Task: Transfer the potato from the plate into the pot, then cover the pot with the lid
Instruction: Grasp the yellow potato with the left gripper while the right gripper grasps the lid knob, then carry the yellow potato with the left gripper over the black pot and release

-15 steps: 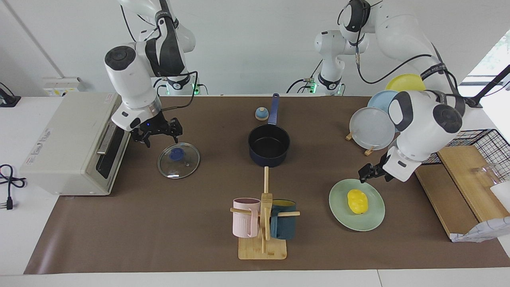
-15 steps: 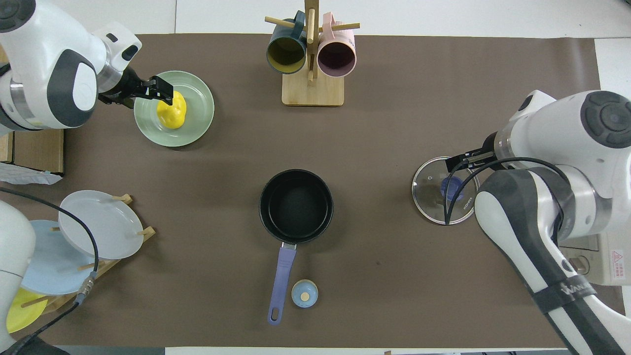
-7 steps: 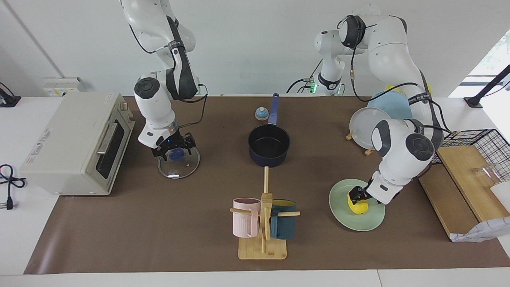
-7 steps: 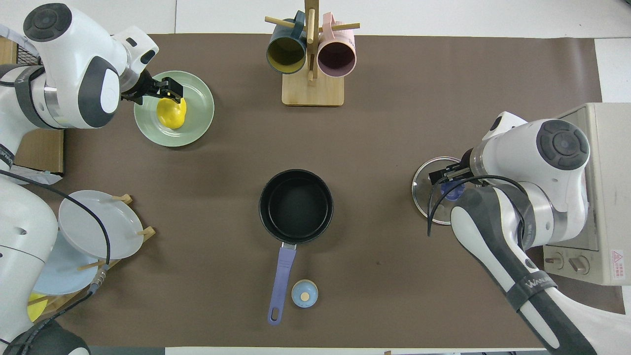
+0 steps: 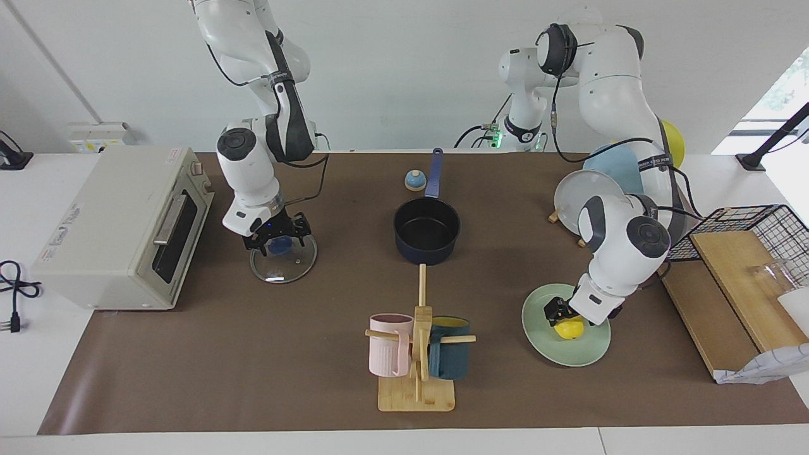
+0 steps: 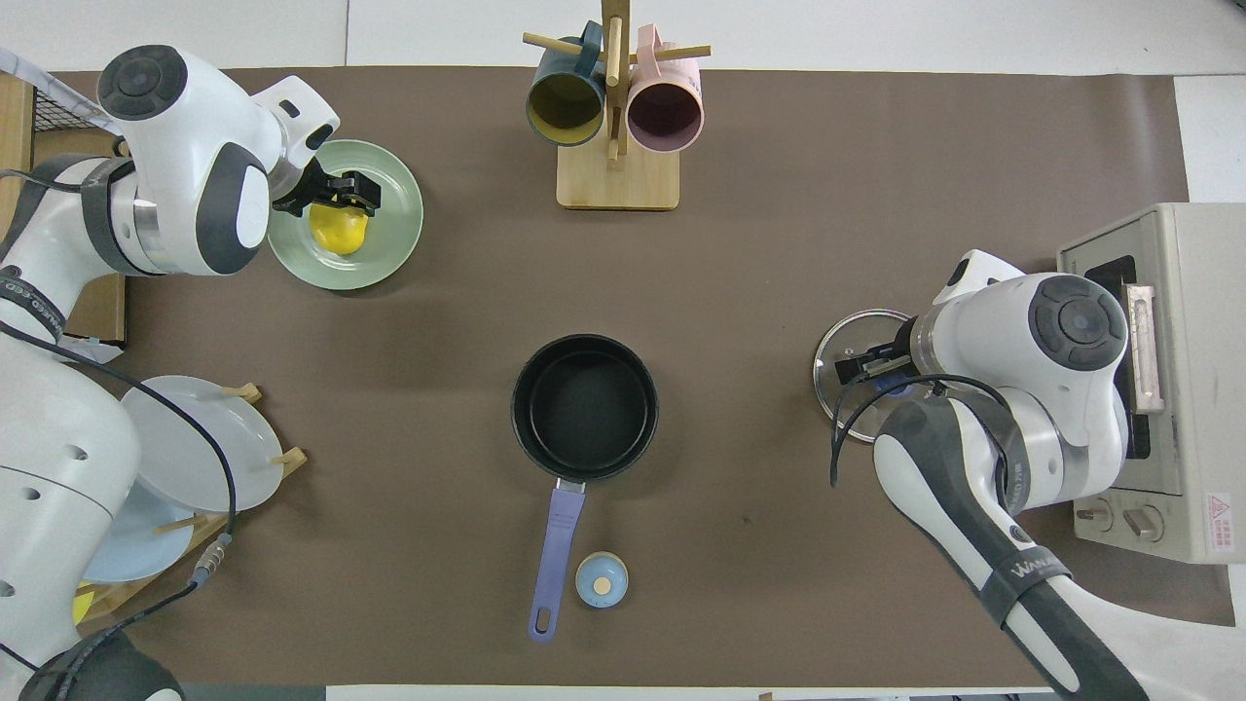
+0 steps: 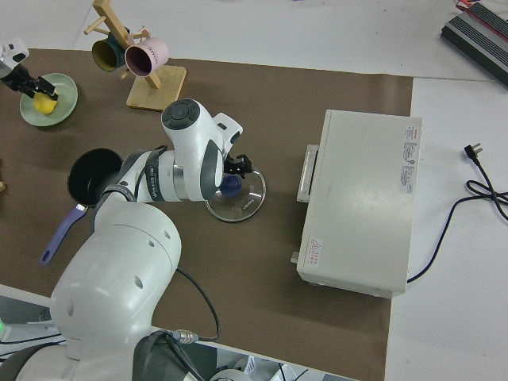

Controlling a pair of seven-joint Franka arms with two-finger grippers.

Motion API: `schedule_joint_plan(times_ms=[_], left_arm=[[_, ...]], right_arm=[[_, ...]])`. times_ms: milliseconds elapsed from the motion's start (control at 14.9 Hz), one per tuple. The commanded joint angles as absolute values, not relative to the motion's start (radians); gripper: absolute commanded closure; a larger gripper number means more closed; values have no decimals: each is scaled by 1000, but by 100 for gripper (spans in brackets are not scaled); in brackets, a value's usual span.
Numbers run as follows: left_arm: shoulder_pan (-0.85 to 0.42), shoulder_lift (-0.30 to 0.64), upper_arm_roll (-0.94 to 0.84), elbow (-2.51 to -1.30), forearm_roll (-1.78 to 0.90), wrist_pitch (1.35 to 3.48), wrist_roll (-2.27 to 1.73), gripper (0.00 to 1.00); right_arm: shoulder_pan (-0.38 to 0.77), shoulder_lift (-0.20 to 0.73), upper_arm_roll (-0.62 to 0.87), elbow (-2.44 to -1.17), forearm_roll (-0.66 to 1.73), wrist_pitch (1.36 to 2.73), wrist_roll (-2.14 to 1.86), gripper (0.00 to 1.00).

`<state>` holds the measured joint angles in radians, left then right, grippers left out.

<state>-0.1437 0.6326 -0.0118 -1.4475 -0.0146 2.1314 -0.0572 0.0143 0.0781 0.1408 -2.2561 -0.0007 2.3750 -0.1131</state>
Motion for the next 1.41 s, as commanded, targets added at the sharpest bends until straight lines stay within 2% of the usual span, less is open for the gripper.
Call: schedule_joint_plan(times_ms=[0,67,134,268,335,469,737,938,1071,1138,1205,1339], left_arm=[[-152,601,-2,-1491,3,2151,-48,54],[-152,601,-2,-1488,3,2140,-48,87],[-152,601,-2,-1483,3,2126,-48,100],[-153,600,-2,-1457,-6,2086,-58,100],[-159,568,-3,-1444,-27,2047,-70,100],[-158,443,-3,-1460,-116,1946,-110,100],[-276,235,-2,-1505,-132,1726,-317,100],[-412,105,-3,-1702,-132,1808,-446,100],[-523,28,-2,-1897,-132,2027,-562,100],[-572,9,-2,-1980,-130,2125,-593,100],[-609,11,-2,-2014,-130,2161,-603,100],[-667,56,-2,-2028,-112,2193,-653,100]], right_arm=[[-6,60,146,-2290,21,2391,-135,0],[-9,57,146,-2293,21,2390,-135,0],[-9,57,146,-2298,21,2390,-133,0],[-9,55,146,-2299,21,2390,-135,0],[-9,55,146,-2301,21,2391,-137,0],[-9,55,146,-2301,21,2390,-137,9],[-9,55,146,-2301,21,2390,-141,13],[-11,55,146,-2301,21,2390,-141,17],[-11,55,146,-2301,21,2388,-143,25],[-11,55,146,-2301,21,2387,-144,33],[-11,55,146,-2299,21,2384,-144,40],[-11,55,146,-2295,21,2375,-144,52]])
